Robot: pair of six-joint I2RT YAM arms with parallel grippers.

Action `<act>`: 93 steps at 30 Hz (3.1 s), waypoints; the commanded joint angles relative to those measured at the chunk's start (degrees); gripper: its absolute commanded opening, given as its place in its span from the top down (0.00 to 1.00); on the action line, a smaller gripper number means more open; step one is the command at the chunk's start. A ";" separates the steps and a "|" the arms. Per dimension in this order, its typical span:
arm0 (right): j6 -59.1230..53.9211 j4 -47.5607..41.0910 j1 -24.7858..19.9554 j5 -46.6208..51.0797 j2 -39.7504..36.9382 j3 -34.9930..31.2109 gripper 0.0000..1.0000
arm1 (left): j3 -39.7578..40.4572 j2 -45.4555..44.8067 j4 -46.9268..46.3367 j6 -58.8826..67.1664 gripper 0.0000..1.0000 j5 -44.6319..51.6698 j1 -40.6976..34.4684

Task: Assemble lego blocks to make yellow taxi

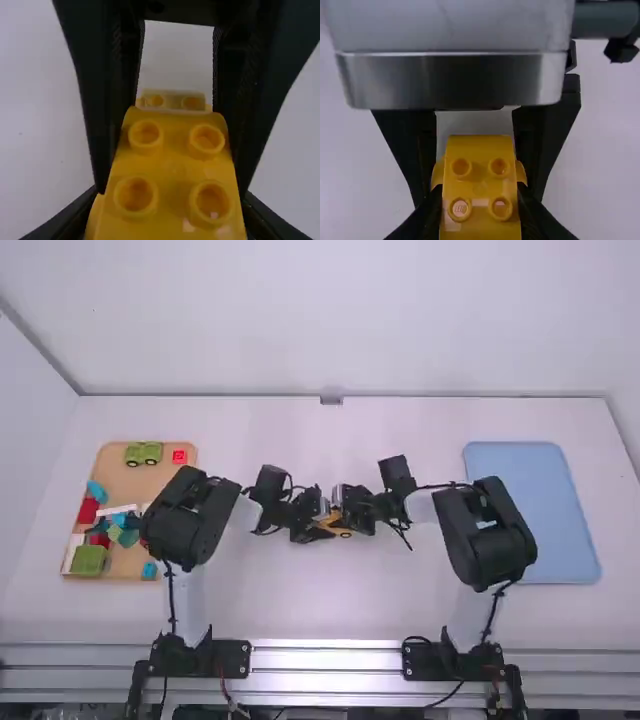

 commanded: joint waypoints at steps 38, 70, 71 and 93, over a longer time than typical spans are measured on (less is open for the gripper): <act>-5.51 -6.45 -3.93 -6.14 -1.84 -0.33 1.00 | -1.46 1.05 0.17 1.18 0.98 -1.75 0.22; -4.68 -5.31 -2.03 4.87 0.57 -1.70 1.00 | -1.40 1.05 0.22 0.79 0.98 -1.33 0.20; -4.66 -5.03 -1.92 5.03 0.57 -2.03 1.00 | -1.40 1.05 0.20 0.76 0.98 -1.33 0.20; -1.18 -4.90 2.73 17.11 0.57 -2.86 1.00 | -1.40 1.05 0.24 0.74 0.98 -1.29 0.20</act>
